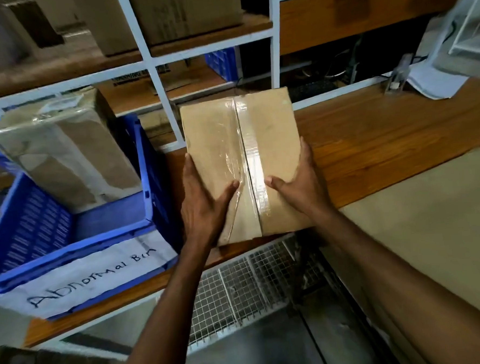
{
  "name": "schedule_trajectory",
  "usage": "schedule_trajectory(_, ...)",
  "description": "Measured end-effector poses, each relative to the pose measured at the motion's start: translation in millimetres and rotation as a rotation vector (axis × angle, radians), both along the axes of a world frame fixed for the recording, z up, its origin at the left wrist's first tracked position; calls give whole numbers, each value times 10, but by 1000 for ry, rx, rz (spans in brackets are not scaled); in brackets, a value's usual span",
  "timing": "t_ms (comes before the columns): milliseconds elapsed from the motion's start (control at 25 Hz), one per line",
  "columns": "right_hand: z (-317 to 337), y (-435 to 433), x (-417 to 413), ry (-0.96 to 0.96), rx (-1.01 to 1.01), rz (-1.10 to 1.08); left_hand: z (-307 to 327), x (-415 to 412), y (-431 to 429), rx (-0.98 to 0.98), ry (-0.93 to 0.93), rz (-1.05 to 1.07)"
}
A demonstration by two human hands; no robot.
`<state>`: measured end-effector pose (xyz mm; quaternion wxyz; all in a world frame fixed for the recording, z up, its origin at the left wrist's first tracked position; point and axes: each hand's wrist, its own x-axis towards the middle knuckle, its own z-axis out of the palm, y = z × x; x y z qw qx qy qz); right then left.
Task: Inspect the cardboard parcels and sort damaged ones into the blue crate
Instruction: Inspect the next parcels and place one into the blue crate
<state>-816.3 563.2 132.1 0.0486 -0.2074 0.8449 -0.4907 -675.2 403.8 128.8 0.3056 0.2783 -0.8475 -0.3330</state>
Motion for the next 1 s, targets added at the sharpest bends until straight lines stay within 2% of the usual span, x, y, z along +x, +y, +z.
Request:
schedule_trajectory(80, -45, -21, 32, 44, 87, 68, -8, -8, -57, -80, -60, -98)
schedule_trajectory(160, -85, -86, 50, 102, 100, -13, -41, -43, -129, -69, -137, -118)
schedule_trajectory(240, -59, -111, 27, 67, 91, -45, -107, -28, -140, 12, -74, -96)
schedule_trajectory(360, -65, -4, -26, -41, 149, 90, -250, 0, -226, 131, -23, -161)
schedule_trajectory(520, -205, 5, 103, 42, 93, -66, -313, -60, -225, 91, -78, -76)
schedule_trajectory(600, -216, -7, 80, -1, 44, -54, -352, -50, -258, 76, -15, -120)
schedule_trajectory(680, -252, 12, 60, 90, 66, -47, -419, -14, -375, 71, 58, -128)
schedule_trajectory(720, -312, 41, 55, 102, 60, -55, -475, 15, -420, 107, 88, -119)
schedule_trajectory(840, -395, 90, 72, -100, -93, -23, -569, 114, -418, 400, 187, -155)
schedule_trajectory(880, -421, 103, 42, -108, -105, -8, -581, 135, -398, 466, 197, -173)
schedule_trajectory(1000, -484, 131, -43, -154, -127, 31, -611, 112, -394, 526, 162, -200)
